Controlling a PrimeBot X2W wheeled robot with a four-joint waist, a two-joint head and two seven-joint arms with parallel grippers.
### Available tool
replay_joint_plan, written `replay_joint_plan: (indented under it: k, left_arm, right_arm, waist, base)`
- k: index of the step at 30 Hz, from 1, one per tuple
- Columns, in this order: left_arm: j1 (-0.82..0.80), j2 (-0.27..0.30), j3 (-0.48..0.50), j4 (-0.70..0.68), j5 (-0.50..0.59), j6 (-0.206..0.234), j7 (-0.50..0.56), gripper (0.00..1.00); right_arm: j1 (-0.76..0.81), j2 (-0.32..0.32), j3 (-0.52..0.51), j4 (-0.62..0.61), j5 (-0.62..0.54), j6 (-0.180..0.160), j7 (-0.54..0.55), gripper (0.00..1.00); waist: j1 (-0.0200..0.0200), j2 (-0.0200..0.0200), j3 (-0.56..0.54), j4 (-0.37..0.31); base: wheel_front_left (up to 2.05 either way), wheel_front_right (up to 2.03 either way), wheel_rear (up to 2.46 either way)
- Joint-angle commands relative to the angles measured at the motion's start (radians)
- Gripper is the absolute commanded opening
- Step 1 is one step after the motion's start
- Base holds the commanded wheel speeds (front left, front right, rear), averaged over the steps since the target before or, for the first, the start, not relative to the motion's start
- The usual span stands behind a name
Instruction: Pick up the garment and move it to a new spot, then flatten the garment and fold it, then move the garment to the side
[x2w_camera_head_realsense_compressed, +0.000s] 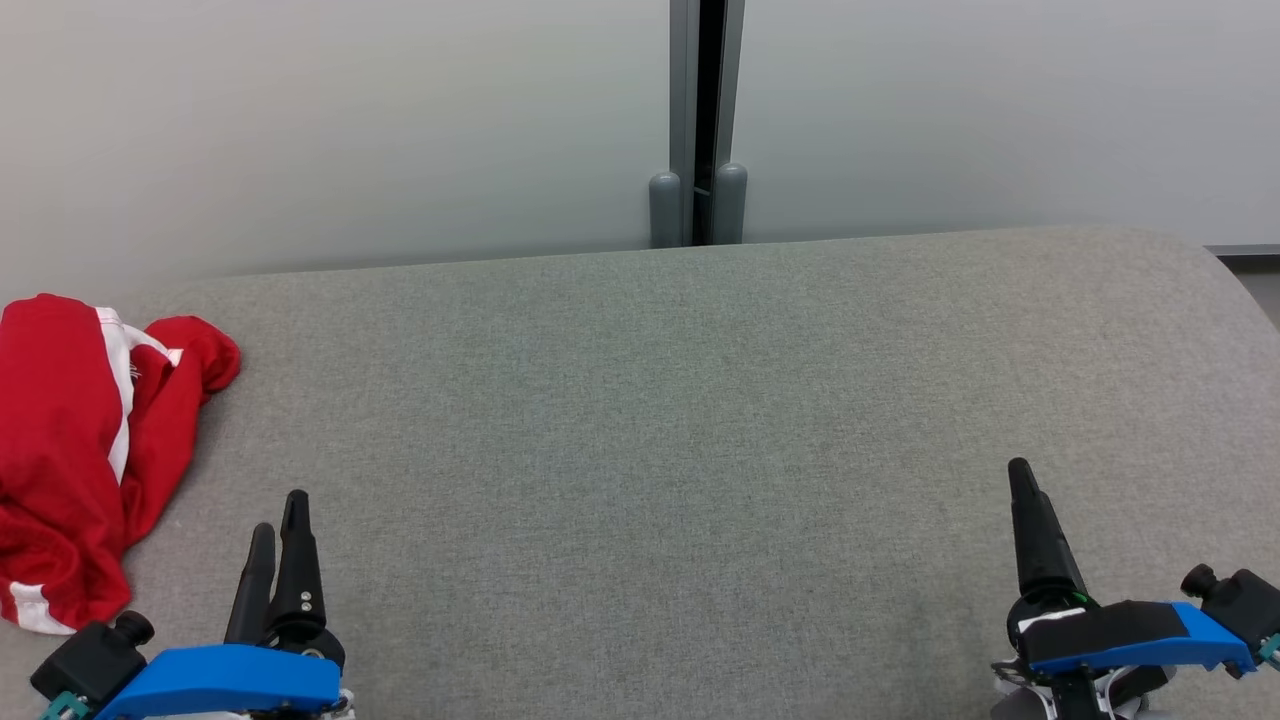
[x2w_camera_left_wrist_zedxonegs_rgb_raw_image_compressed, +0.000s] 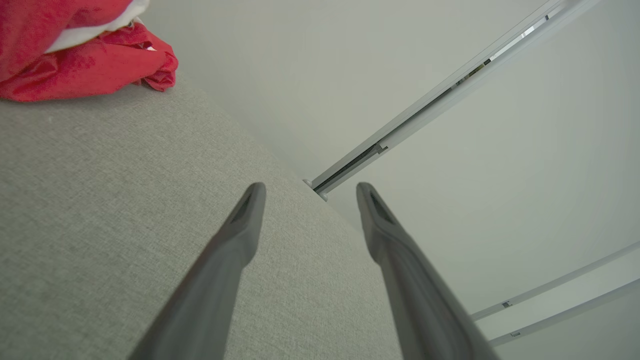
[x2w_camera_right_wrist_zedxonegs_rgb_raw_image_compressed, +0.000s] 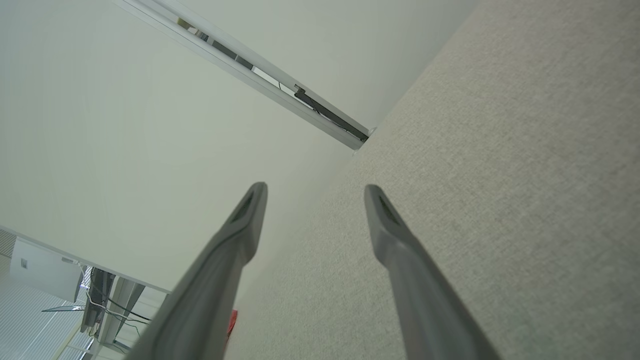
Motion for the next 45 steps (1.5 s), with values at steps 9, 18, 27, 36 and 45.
replay_joint_plan:
  k: [9,18,27,36,45]
  left_arm:
    - [-0.028,0.012,-0.020,-0.006,0.170,0.015,-0.038,1.00]
    - [-0.028,0.014,-0.029,0.006,0.290,0.025,-0.066,1.00]
    - [-0.029,0.015,-0.037,0.022,0.398,0.032,-0.091,1.00]
    - [-0.028,0.016,-0.045,0.033,0.494,0.040,-0.114,1.00]
    - [-0.031,0.017,-0.051,0.037,0.580,0.046,-0.136,1.00]
  right_arm:
    - [-0.008,-0.004,0.028,-0.017,-0.148,0.000,-0.039,1.00]
    - [-0.004,-0.004,0.039,-0.007,-0.253,0.000,-0.067,1.00]
    - [-0.006,-0.004,0.051,0.008,-0.348,0.000,-0.092,1.00]
    - [-0.005,-0.004,0.062,0.020,-0.439,0.000,-0.115,1.00]
    - [-0.009,-0.004,0.072,0.032,-0.523,0.000,-0.137,1.00]
  waist:
    - [-0.0001,0.0000,0.000,0.002]
    - [-0.0001,0.0000,-0.001,0.001]
    - [-0.0001,0.0000,-0.003,0.002]
    - [-0.0001,0.0000,-0.005,0.004]
    - [-0.0001,0.0000,-0.007,0.005]
  base:
    - [0.00,0.00,0.00]
    - [0.00,0.00,0.00]
    - [0.00,0.00,0.00]
    - [0.00,0.00,0.00]
    - [0.00,0.00,0.00]
